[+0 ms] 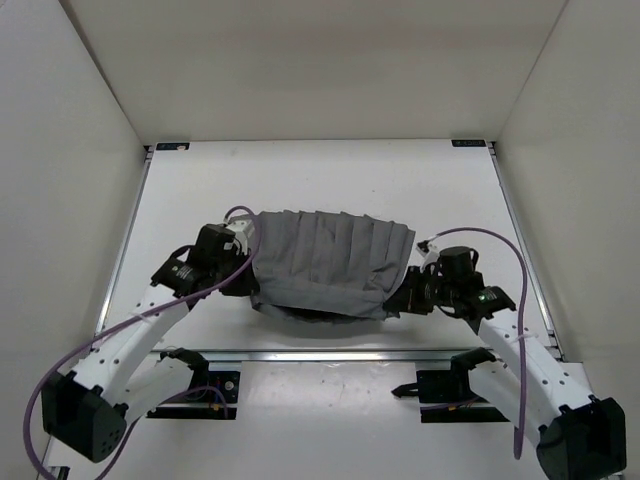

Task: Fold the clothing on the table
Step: Fold the skirt

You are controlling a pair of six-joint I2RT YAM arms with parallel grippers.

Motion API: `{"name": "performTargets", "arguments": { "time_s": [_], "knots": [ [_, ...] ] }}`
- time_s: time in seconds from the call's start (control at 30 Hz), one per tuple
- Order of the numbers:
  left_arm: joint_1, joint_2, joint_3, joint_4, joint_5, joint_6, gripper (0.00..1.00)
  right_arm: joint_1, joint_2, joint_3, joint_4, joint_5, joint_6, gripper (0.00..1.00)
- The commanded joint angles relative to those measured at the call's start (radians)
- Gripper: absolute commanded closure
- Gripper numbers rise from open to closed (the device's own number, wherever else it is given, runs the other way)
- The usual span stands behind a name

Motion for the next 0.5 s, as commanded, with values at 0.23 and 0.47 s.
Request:
{"name": "performTargets", "arguments": {
  "time_s": [0.23,0.47],
  "knots": [
    [0.100,0.183,0.136,0.120,-0.026,0.070,1.00,-0.148,0.264,0.287,0.147,-0.012,-0.115,1.00],
    [0.160,0.601,0.623,0.212,-0.077,0.157,1.00,-0.239,0.685,0.795,0.119,0.017,-0.221,1.00]
  ]
}}
